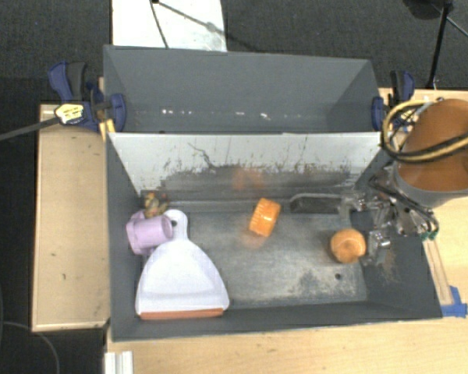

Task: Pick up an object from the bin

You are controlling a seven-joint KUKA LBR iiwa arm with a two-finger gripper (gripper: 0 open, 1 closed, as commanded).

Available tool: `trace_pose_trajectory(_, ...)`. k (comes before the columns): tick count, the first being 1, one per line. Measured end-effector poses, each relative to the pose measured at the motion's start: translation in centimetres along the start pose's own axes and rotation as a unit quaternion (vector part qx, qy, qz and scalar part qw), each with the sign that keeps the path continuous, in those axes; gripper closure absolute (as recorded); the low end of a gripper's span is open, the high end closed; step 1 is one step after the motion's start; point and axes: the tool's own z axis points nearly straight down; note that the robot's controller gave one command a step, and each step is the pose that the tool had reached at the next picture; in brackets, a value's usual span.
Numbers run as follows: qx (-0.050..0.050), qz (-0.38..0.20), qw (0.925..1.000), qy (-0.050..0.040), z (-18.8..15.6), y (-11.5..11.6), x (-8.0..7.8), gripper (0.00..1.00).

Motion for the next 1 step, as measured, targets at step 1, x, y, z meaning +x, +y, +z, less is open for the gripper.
trace_pose_trajectory(1, -0.001, -0.001, 1.0, 0.0012, 1.65, 0.19, 1.03, 0.0)
